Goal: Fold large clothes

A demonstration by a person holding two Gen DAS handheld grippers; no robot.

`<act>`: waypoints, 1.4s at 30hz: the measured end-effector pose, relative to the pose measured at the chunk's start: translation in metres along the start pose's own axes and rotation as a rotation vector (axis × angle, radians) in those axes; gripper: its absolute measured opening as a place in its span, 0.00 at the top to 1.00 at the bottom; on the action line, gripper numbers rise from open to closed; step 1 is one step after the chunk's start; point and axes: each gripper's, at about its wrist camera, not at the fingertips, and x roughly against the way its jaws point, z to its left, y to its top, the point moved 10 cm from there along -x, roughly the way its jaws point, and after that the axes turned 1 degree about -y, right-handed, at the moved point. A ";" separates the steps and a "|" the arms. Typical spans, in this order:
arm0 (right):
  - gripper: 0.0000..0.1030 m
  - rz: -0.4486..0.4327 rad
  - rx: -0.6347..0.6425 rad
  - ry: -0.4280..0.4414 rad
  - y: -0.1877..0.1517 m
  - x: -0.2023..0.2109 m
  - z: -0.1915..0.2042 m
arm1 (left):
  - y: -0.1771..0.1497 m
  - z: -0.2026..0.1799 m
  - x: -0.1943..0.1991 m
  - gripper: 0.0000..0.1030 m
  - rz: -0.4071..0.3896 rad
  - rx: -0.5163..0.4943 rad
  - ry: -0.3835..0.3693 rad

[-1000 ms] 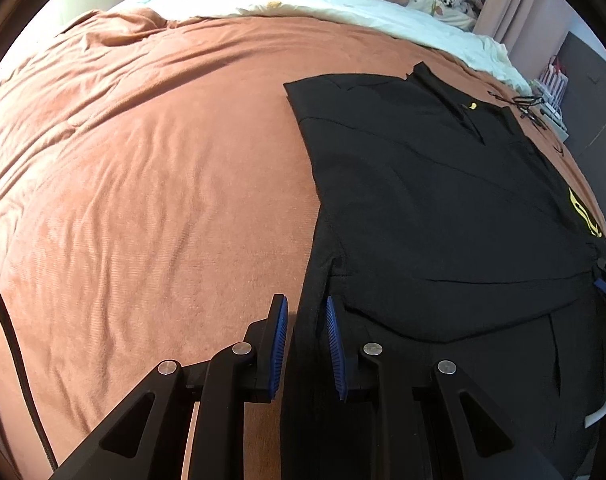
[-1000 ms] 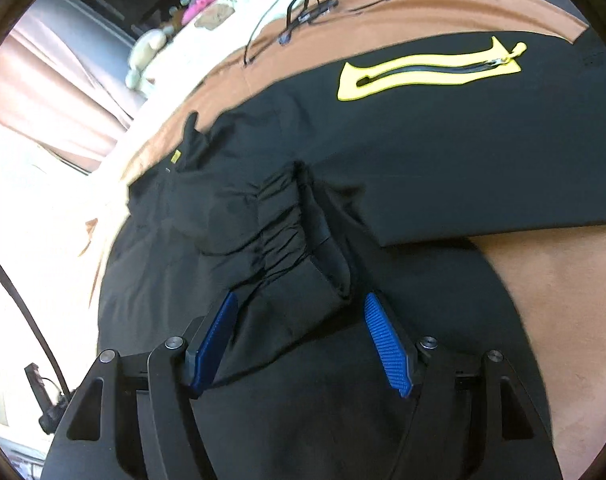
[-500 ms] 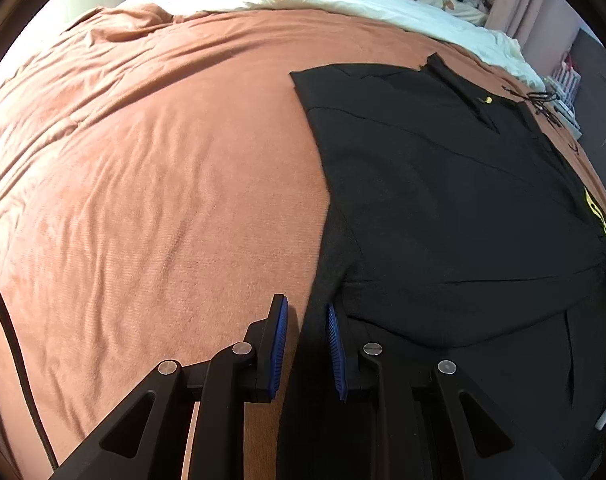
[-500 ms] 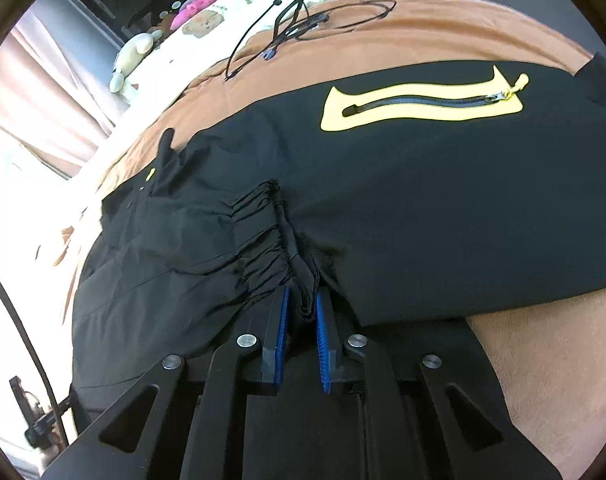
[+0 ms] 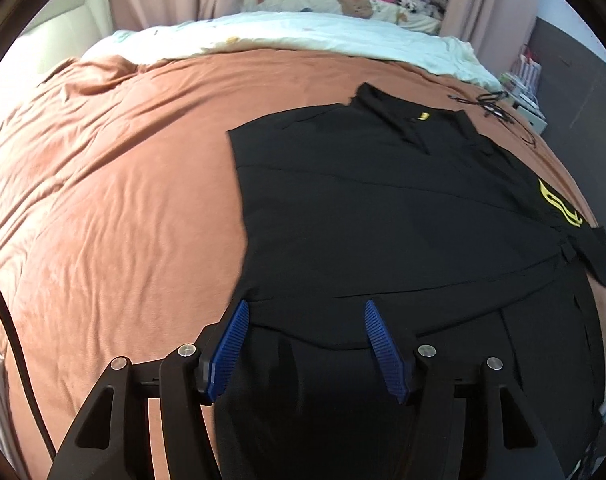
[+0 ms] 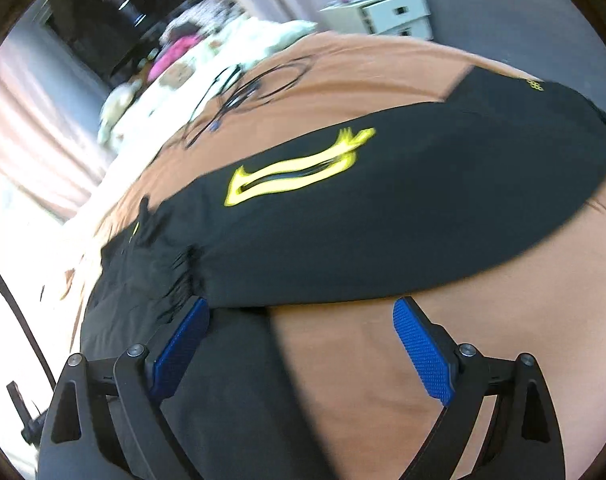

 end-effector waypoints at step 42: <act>1.00 -0.351 0.189 0.126 0.032 0.094 0.181 | 0.015 -0.021 -0.003 0.39 -0.003 -0.019 -0.026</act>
